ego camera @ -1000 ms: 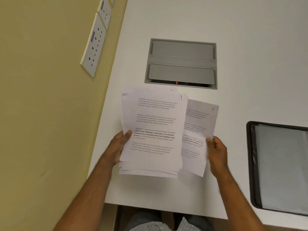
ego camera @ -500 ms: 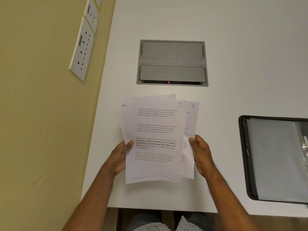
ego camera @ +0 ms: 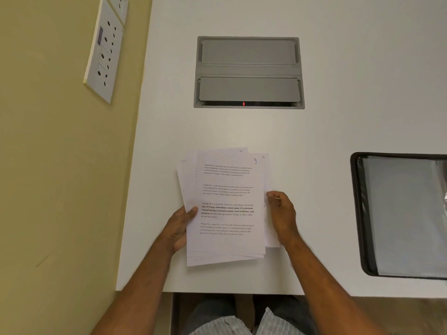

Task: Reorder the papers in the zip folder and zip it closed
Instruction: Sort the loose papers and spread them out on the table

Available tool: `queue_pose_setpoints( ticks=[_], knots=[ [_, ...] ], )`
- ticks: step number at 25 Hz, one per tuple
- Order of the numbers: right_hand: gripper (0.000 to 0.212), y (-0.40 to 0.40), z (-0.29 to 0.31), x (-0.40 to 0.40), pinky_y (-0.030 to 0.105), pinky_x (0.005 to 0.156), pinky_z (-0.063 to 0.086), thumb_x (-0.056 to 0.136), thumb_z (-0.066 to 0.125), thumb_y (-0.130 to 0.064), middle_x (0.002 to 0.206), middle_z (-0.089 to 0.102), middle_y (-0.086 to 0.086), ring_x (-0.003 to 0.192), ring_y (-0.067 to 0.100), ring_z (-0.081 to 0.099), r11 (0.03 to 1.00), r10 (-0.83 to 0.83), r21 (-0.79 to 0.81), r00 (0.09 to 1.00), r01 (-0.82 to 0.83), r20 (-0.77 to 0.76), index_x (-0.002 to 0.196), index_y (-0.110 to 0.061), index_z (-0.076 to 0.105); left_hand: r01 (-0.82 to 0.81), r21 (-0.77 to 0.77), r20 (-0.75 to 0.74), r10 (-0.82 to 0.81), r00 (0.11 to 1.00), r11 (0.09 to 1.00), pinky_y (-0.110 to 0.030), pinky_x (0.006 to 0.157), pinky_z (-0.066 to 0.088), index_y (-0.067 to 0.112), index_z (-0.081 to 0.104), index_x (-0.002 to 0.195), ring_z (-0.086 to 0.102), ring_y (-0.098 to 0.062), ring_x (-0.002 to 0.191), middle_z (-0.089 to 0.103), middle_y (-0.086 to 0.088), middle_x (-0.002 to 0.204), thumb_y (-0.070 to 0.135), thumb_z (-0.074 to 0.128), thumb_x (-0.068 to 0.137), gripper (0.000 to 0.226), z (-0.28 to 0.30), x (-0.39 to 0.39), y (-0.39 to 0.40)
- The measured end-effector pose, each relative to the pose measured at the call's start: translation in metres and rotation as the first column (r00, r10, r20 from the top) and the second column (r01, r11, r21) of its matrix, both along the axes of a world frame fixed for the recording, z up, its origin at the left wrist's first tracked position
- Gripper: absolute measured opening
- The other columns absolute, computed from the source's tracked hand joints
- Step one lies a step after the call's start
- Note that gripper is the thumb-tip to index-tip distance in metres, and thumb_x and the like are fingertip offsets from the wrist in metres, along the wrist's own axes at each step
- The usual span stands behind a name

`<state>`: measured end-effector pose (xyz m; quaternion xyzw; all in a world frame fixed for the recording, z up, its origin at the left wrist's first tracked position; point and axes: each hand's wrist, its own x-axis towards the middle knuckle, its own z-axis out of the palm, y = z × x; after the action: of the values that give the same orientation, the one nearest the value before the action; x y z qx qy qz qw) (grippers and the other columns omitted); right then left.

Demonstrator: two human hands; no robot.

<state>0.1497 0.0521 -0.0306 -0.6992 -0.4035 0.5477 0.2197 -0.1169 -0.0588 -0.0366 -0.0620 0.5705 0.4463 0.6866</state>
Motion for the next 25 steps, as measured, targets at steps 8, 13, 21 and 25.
queue_pose_setpoints(
  ticks=[8,13,21,25],
  knots=[
    [0.023,0.0,-0.015,-0.003,0.039,0.088,0.058,0.083,0.085,-0.03,0.106,0.074,-0.004,0.099,0.02,0.07,0.994,0.055,-0.097,0.999,-0.054,0.001,0.095,-0.019,0.069,0.005,-0.019,0.023,-0.005,1.0,1.0,-0.047,0.085,0.062,0.008,0.062,0.132,0.07,-0.035,0.112,0.069,-0.018,0.128,0.009,0.06,0.096,0.036,0.002,-0.002,0.002],
    [0.023,0.003,-0.009,0.002,0.036,0.072,0.056,0.096,0.072,-0.024,0.088,0.078,0.005,0.076,0.021,0.069,0.99,0.067,-0.118,0.996,-0.073,-0.057,0.083,-0.005,0.069,0.02,0.015,-0.085,-0.018,0.996,1.0,-0.042,0.085,0.062,0.012,0.06,0.135,0.071,-0.029,0.112,0.071,-0.012,0.128,0.011,0.058,0.101,0.034,-0.004,0.0,0.007],
    [0.02,-0.002,-0.011,0.008,0.047,0.087,0.058,0.107,0.052,-0.019,0.101,0.077,0.008,0.089,0.026,0.071,0.992,0.079,-0.1,0.996,-0.082,-0.036,0.101,-0.011,0.069,0.044,0.003,-0.225,-0.043,0.973,0.999,-0.033,0.079,0.062,0.01,0.063,0.132,0.074,-0.022,0.101,0.075,-0.005,0.118,0.007,0.061,0.1,0.032,-0.011,0.004,0.003],
    [0.01,-0.003,-0.014,0.009,0.033,0.073,0.05,0.102,0.06,-0.016,0.095,0.067,0.004,0.083,0.018,0.059,0.999,-0.034,-0.041,0.999,0.034,-0.008,0.102,-0.005,0.061,0.05,0.016,-0.211,-0.046,0.976,0.999,-0.037,0.081,0.062,0.012,0.064,0.129,0.073,-0.027,0.106,0.074,-0.007,0.121,0.008,0.066,0.097,0.033,-0.01,0.008,0.002]
  ],
)
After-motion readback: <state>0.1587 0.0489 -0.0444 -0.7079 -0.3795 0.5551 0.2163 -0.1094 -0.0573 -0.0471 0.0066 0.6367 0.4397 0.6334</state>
